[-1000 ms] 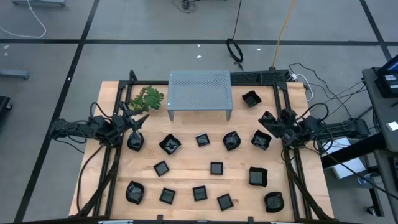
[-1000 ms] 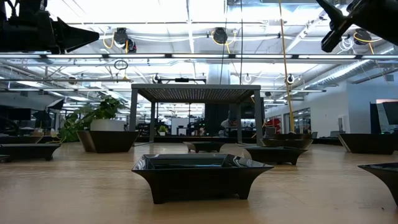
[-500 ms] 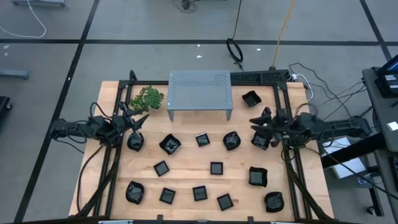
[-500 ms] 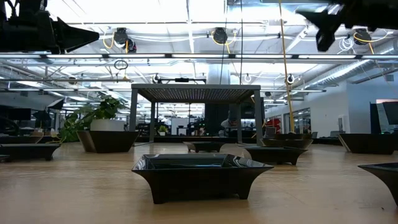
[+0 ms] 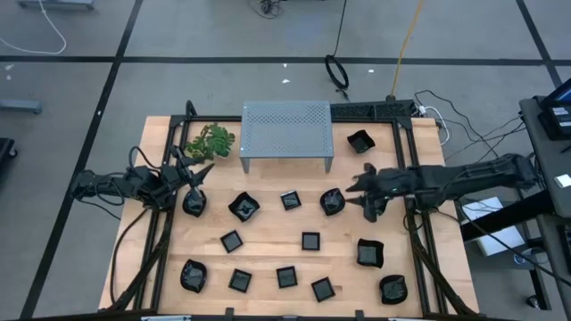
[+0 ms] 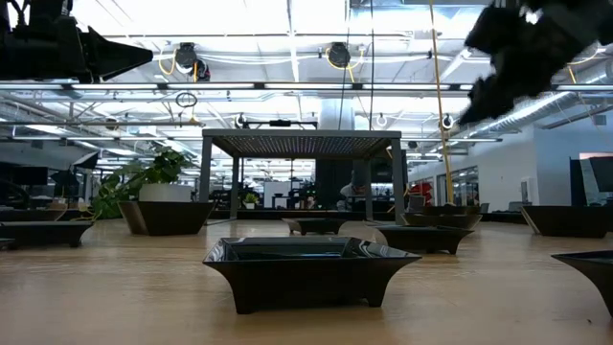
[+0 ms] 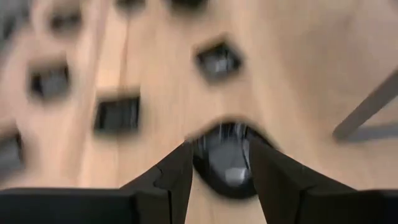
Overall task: Pick & Place Mini shaped plates
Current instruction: Put the black leaf-shaped plate on the shelf
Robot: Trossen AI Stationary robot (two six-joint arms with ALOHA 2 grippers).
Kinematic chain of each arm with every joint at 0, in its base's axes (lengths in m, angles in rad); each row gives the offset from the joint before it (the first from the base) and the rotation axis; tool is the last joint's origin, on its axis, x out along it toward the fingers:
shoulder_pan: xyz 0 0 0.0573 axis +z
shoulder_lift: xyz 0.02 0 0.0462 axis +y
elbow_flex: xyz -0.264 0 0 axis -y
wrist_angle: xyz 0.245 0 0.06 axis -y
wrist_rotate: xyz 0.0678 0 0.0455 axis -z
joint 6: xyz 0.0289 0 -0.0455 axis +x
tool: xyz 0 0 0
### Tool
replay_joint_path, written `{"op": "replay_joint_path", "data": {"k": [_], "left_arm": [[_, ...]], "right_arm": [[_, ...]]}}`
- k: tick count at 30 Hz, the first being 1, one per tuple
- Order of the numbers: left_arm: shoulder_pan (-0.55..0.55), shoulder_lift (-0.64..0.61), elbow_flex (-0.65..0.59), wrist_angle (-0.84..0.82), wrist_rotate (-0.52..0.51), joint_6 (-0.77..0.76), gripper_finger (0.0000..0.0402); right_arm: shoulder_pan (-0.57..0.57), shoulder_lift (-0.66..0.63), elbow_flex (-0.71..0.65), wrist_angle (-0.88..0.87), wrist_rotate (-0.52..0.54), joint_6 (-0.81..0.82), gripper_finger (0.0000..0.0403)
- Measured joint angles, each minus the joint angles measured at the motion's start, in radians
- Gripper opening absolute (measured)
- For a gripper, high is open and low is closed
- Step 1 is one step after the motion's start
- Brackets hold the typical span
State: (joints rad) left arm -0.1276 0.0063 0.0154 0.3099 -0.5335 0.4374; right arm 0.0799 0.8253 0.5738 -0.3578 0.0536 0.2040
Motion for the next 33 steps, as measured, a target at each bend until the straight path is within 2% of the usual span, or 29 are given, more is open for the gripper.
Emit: {"op": "replay_joint_path", "data": {"k": [4, 9, 17, 29, 33], "left_arm": [[0.0, 0.0, 0.0, 0.0, 0.0, 0.0, 0.0127], [0.0, 0.0, 0.0, 0.0, 0.0, 0.0, 0.0127], [0.0, 0.0, 0.0, 0.0, 0.0, 0.0, 0.0127], [0.0, 0.0, 0.0, 0.0, 0.0, 0.0, 0.0127], [0.0, 0.0, 0.0, 0.0, 0.0, 0.0, 0.0127]], "right_arm": [[0.001, 0.111, 0.0, -0.012, -0.06, -0.136, 0.0144], [0.0, 0.218, 0.0, 0.021, -0.058, -0.318, 0.0144], [0.035, 0.356, 0.0, 0.147, -0.059, -0.511, 0.0144], [0.073, 0.545, 0.001, 0.265, -0.044, -0.573, 0.0144], [0.073, 0.595, 0.001, 0.285, 0.043, -0.584, 0.0144]]}}
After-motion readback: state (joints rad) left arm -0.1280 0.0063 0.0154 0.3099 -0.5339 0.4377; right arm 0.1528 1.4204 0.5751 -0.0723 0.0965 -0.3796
